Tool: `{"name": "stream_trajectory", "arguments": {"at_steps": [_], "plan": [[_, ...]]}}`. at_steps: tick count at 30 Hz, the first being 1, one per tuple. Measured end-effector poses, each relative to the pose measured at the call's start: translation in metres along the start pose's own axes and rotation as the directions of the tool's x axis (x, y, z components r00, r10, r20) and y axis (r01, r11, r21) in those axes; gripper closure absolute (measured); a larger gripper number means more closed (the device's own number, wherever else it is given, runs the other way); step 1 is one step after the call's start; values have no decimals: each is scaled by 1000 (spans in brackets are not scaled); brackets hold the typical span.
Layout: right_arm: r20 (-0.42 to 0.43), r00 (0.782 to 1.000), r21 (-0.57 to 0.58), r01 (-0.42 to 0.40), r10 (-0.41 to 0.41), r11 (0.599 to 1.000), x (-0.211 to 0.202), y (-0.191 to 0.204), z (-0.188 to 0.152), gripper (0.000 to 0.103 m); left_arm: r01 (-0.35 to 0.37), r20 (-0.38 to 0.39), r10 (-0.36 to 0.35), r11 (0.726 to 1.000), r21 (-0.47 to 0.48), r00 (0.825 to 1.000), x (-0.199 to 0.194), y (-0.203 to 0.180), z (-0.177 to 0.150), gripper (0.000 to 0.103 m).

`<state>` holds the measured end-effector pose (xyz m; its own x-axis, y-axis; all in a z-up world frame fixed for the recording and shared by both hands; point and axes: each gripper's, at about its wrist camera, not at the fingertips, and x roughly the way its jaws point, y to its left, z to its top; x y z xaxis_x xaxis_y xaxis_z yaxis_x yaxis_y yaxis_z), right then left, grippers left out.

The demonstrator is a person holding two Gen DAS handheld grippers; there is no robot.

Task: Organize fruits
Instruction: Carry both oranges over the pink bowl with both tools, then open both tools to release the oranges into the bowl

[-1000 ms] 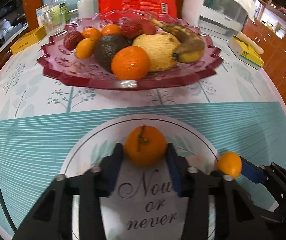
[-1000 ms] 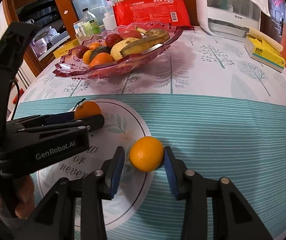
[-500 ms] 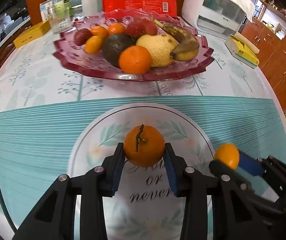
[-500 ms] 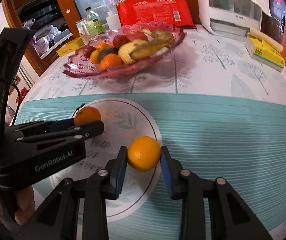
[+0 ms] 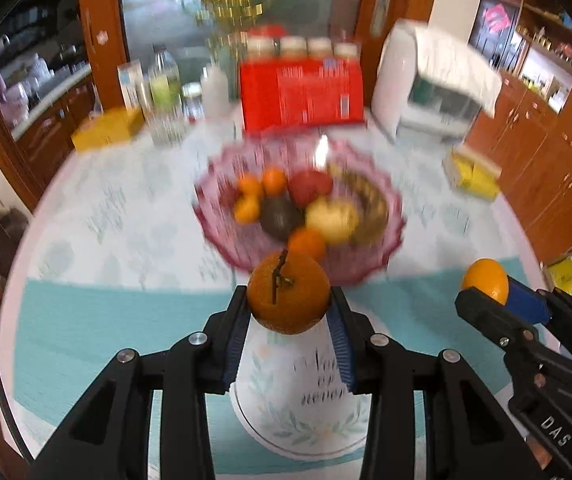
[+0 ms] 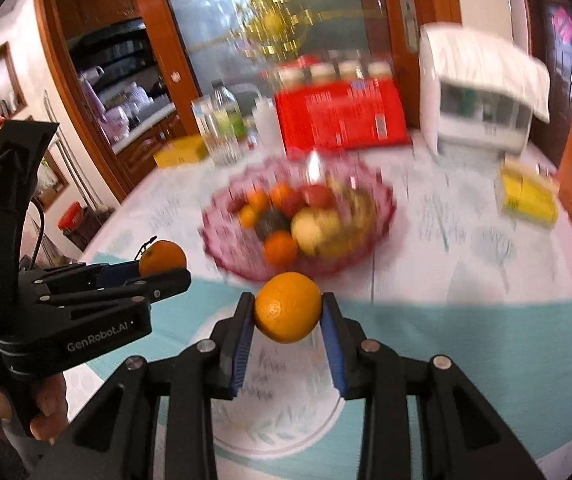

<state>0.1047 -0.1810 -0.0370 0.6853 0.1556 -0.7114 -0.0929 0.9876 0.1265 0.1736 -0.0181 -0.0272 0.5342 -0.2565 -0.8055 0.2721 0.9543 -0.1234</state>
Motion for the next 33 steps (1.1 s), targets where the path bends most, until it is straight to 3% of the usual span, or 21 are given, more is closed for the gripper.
{"name": "stream_trajectory", "arguments": {"at_steps": [7, 13, 18, 24, 33], "plan": [[149, 989, -87, 20, -7, 996, -42, 19, 81, 70, -43, 146, 40, 999, 14, 988, -50, 11, 62, 66], [195, 980, -125, 46, -21, 991, -36, 31, 132, 70, -73, 160, 67, 997, 31, 985, -46, 17, 97, 65], [142, 989, -107, 47, -31, 993, 13, 28, 152, 70, -81, 100, 77, 996, 34, 992, -3, 26, 111, 65], [32, 999, -63, 37, -35, 997, 91, 17, 150, 70, -81, -9, 81, 996, 29, 997, 73, 45, 116, 65], [-135, 989, -25, 58, -61, 998, 187, 5, 126, 69, -61, -170, 72, 996, 67, 983, 165, 56, 102, 65]]}}
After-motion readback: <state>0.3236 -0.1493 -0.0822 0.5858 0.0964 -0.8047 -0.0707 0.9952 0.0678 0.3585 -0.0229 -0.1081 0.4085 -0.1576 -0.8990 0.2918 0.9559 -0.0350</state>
